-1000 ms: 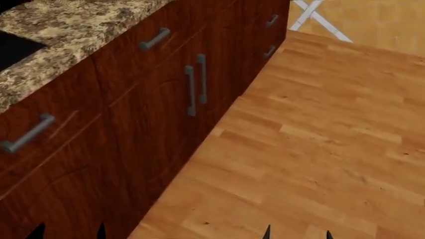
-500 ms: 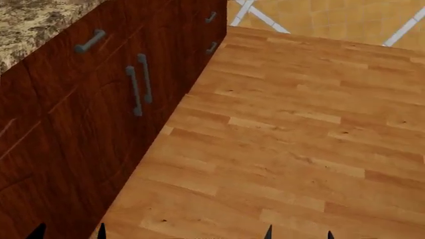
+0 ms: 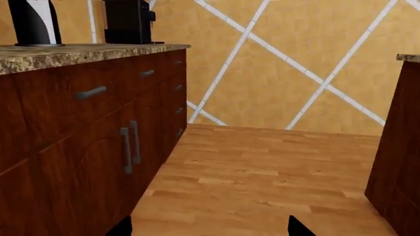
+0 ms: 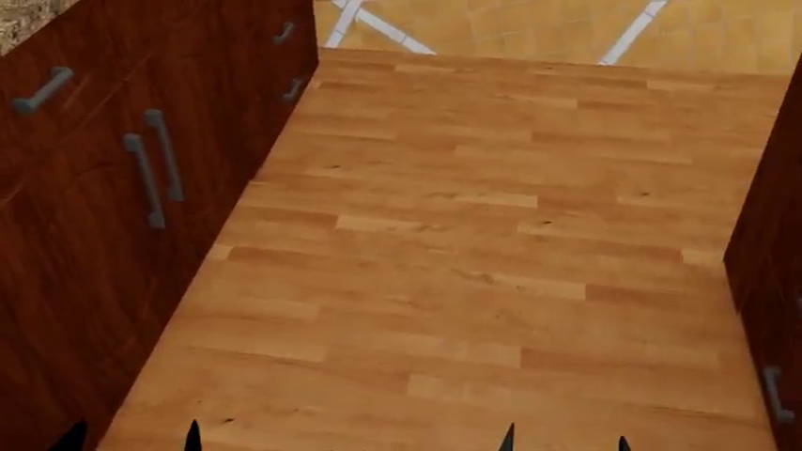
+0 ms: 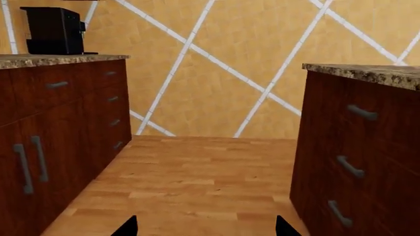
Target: Navigate to the sink.
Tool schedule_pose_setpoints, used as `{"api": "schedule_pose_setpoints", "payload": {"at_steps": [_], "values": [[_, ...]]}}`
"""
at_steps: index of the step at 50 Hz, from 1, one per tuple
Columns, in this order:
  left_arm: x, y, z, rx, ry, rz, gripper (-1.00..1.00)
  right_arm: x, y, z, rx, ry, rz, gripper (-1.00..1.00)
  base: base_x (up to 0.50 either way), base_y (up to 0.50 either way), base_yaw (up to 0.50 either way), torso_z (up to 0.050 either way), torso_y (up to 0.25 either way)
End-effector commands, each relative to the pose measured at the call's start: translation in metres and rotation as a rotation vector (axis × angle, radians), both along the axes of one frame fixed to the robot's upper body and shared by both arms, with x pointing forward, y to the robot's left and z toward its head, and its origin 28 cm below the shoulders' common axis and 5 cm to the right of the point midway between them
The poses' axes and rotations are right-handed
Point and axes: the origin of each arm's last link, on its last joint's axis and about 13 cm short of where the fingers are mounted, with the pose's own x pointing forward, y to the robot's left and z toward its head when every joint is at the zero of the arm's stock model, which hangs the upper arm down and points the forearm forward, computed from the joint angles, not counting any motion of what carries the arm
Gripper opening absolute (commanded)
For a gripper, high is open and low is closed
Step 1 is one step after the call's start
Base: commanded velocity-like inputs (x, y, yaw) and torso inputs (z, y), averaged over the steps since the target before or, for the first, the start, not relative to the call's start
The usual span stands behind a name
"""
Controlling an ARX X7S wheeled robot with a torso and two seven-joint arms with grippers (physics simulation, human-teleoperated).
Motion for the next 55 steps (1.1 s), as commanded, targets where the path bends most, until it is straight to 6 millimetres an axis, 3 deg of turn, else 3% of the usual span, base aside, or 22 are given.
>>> {"api": "schedule_pose_setpoints", "payload": {"at_steps": [1, 55], "values": [[-0.0003, 0.0003, 0.0001, -0.001, -0.001, -0.003, 1.00, 0.0001, 0.0001, 0.0000, 0.005, 0.006, 0.001, 1.00, -0.02, 0.13, -0.50, 0.000, 0.000], [0.0016, -0.0007, -0.0009, -0.002, -0.005, -0.010, 1.00, 0.0027, -0.0015, -0.0013, 0.021, 0.021, -0.006, 1.00, 0.01, 0.15, -0.50, 0.000, 0.000]]}}
